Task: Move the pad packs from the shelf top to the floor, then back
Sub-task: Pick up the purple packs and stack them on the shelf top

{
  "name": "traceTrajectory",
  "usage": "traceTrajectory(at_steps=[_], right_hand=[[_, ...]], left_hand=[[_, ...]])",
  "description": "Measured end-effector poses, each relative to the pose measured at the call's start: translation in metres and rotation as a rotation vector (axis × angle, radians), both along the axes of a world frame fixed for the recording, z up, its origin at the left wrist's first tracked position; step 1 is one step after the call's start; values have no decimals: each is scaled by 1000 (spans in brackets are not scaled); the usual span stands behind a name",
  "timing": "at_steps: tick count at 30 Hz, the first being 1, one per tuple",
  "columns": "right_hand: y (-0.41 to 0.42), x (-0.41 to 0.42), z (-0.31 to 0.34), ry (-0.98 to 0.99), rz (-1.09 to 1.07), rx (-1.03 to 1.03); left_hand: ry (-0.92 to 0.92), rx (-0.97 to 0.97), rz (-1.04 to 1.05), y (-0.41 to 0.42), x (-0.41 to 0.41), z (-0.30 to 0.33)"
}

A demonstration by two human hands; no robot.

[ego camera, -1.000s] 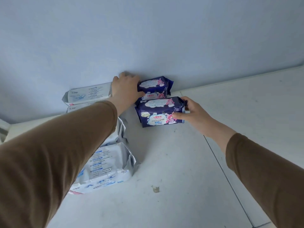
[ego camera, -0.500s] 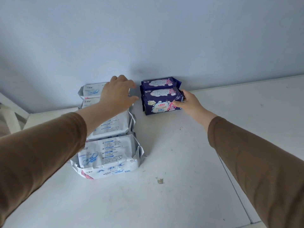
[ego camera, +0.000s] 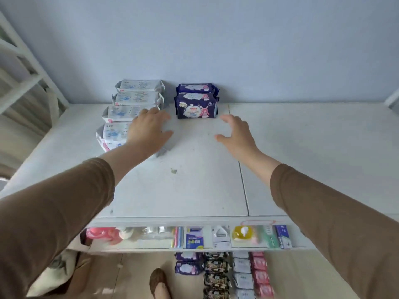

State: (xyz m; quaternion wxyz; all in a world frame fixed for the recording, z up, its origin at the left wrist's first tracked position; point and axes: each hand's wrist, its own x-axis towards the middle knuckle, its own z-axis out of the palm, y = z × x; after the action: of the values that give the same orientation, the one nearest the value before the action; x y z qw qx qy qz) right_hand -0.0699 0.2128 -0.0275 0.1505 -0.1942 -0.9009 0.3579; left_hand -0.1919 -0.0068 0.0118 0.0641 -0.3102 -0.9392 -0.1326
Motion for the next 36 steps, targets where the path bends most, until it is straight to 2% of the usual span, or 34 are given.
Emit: traceTrajectory(at_steps=[7,11,14,21,26,30,36], right_hand=[[-55,134,4,99,134,63],[-99,192,-22,231,127,72],[-135,224,-63,222,115,60],[-211,275,-243,-119,87,-114],[-234,288,-387,-409,12,-196],[-232,285,-501,-592,58,-132],[-224,263,-649,-712,144,16]], left_hand=[[-5,108,-98,-58,139,-41],[15,118,-170,-102,193,-81],[-60,132,-181,-140,223,-125],[-369,27,-129,-228,278,-291],[-582,-68,-37,-257,290,-424],[-691,-158,-12,-254,282,-534],[-693,-196,61,-221,249,-680]])
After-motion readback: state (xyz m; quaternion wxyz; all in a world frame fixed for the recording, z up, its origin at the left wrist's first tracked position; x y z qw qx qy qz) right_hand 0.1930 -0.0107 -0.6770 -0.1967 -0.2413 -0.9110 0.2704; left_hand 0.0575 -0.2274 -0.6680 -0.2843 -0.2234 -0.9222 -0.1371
